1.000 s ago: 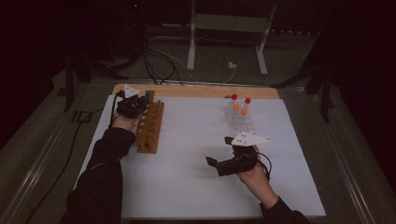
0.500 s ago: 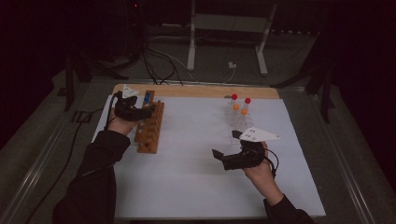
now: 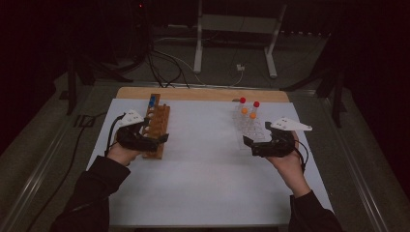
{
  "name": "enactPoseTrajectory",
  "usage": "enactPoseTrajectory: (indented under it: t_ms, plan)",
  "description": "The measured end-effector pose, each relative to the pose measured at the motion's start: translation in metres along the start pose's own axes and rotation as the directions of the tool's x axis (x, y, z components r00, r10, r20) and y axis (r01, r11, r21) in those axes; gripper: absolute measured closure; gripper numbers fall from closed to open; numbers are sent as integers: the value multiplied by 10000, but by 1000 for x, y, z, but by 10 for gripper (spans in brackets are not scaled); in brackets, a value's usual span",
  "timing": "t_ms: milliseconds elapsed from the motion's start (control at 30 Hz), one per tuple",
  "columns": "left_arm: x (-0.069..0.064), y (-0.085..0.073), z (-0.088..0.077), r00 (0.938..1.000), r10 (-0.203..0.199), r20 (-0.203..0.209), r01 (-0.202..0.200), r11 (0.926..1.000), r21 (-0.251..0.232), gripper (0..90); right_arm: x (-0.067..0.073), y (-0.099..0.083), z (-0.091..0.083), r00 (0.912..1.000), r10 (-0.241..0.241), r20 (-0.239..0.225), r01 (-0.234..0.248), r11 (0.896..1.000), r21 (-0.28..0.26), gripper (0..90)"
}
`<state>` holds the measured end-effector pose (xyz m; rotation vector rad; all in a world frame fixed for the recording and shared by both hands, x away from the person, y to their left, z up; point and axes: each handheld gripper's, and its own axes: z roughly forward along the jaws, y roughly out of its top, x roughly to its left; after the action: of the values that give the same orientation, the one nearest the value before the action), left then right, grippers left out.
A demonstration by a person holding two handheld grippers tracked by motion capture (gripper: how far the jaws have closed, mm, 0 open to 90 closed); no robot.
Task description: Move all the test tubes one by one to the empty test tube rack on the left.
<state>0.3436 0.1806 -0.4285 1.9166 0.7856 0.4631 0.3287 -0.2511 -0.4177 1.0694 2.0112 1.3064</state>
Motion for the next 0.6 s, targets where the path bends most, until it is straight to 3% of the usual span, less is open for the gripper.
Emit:
enactPoseTrajectory:
  t_ms: [133, 267, 433, 600]
  plan:
    - [-14, -7, -1, 9988, -1, 493, 3, 10000, -44, 35, -14, -6, 12, 9994, 100, 323, -106, 9998, 169, 50]
    - [-25, -15, 0, 9974, 125, 708, -127, 9999, 16, 35, -26, -10, 26, 9982, 377, 470, -400, 9980, 481, 56]
    - [-34, -21, 0, 9944, 152, 1044, -145, 9999, -75, 35, -38, -12, 41, 9958, 486, 777, -544, 9957, 744, 216]
    - [-38, -26, 4, 9937, 194, 1105, -197, 9998, 14, 35, -49, -11, 58, 9915, 623, 1141, -767, 9891, 1259, 403]
